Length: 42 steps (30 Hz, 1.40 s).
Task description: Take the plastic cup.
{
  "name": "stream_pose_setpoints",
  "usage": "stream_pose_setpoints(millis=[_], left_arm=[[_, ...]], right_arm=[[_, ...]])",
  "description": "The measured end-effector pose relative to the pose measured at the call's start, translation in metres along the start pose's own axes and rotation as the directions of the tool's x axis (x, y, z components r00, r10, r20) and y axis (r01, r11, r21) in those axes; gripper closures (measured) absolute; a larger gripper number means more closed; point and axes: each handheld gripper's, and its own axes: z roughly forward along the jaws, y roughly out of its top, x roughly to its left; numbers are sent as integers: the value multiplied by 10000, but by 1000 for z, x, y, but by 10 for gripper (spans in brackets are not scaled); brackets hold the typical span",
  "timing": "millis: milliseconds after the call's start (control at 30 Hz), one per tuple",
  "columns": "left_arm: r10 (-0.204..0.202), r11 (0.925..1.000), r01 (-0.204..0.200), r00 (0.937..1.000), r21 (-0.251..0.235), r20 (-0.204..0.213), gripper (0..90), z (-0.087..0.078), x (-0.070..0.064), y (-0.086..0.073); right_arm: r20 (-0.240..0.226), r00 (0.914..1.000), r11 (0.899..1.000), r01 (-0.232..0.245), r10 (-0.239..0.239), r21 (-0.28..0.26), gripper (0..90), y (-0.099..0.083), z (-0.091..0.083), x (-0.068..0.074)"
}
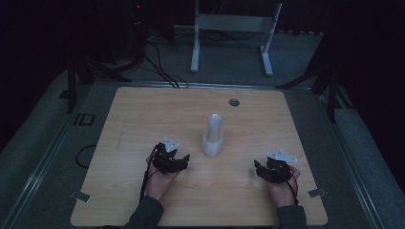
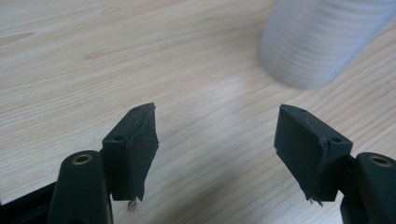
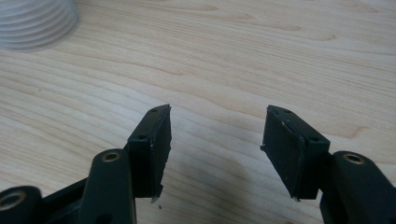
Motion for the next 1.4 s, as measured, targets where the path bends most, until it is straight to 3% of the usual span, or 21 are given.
stream_pose_setpoints(millis=[333, 433, 700, 900, 1000, 1200, 1400], left_arm=[[66, 9998, -62, 9998, -204, 212, 312, 1, 3, 4], [25, 9994, -8, 9988, -353, 482, 312, 0, 3, 7], [393, 9971, -344, 9967, -686, 709, 299, 2, -4, 13], [666, 9948, -576, 9919, -841, 1082, 284, 4, -9, 17], [945, 9910, -803, 9863, -1076, 1349, 281, 4, -14, 22], [1233, 9869, -1052, 9807, -1226, 1517, 281, 8, -19, 28], [1405, 9847, -1226, 9789, -1236, 1483, 282, 13, -25, 34]], right_arm=[[-291, 9995, 9998, 131, -135, -130, 415, 6, -4, 3], [-576, 9983, 9997, 61, -75, -241, 420, 10, -6, 4], [-836, 9964, 9982, 94, -143, -586, 432, 23, -14, 6], [-1042, 9942, 9965, 187, -272, -817, 432, 34, -18, 10], [-1172, 9919, 9944, 381, -497, -990, 432, 45, -19, 16], [-1390, 9875, 9903, 564, -741, -1272, 434, 59, -22, 24], [-1573, 9839, 9863, 601, -845, -1534, 434, 71, -23, 30]])
